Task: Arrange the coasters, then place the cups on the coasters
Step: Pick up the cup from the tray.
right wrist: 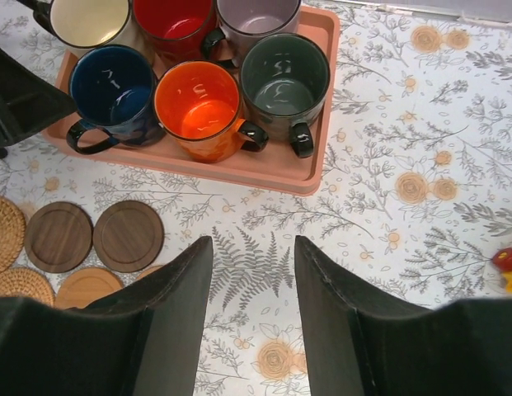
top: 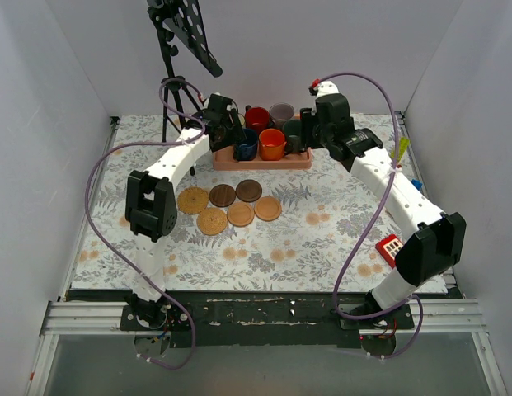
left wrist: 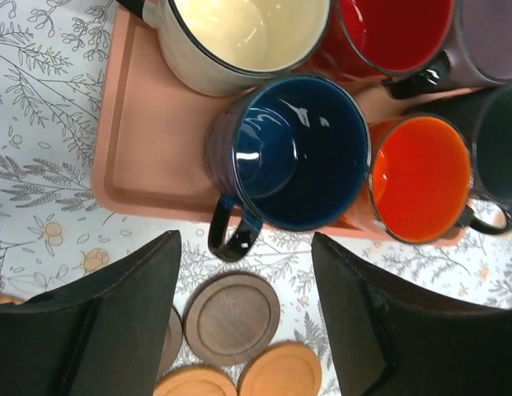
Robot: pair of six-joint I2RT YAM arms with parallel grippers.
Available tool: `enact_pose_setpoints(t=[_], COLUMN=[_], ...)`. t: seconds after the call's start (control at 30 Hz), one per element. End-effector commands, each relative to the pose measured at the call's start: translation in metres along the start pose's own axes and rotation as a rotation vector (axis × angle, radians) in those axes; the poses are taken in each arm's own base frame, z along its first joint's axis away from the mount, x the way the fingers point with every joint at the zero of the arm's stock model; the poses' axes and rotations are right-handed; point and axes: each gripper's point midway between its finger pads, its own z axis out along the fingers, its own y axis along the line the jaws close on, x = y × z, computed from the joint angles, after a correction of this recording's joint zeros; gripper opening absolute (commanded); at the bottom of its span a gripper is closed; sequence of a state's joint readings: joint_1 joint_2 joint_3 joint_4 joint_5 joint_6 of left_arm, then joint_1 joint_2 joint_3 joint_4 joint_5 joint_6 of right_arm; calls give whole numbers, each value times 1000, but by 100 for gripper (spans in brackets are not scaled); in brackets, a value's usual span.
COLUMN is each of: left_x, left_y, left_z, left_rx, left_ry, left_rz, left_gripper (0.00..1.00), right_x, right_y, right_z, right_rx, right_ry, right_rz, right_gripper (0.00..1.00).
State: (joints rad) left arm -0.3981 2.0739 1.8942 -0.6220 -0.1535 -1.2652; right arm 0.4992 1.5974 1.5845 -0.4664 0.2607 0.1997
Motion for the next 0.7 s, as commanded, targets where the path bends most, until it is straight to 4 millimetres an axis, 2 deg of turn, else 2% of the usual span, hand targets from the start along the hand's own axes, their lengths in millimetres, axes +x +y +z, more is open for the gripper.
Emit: enact_pose_setpoints(t=[0.0,0.13,0.33,0.67], left_x=[-25,-27,-27,-5], left_y=[1,7,2,15], left_z=[3,18,31,52], left_rx=[-31,-60,-45,-89], left_ry=[-55,-62,-66,-8], left_rz=[-47,-58,-62,-41], left_gripper=[62,61,58,42], right_x=[-34,-36,-37,-37], right_y=[-9,-15,-24,-53], right_z=[-19,-20,-21,-28], right_rx=[11,20,20,75], right_ry=[-82,-85,-87,-102], right_rz=[-24,-44,-55,-48], right_gripper=[51,50,49,49])
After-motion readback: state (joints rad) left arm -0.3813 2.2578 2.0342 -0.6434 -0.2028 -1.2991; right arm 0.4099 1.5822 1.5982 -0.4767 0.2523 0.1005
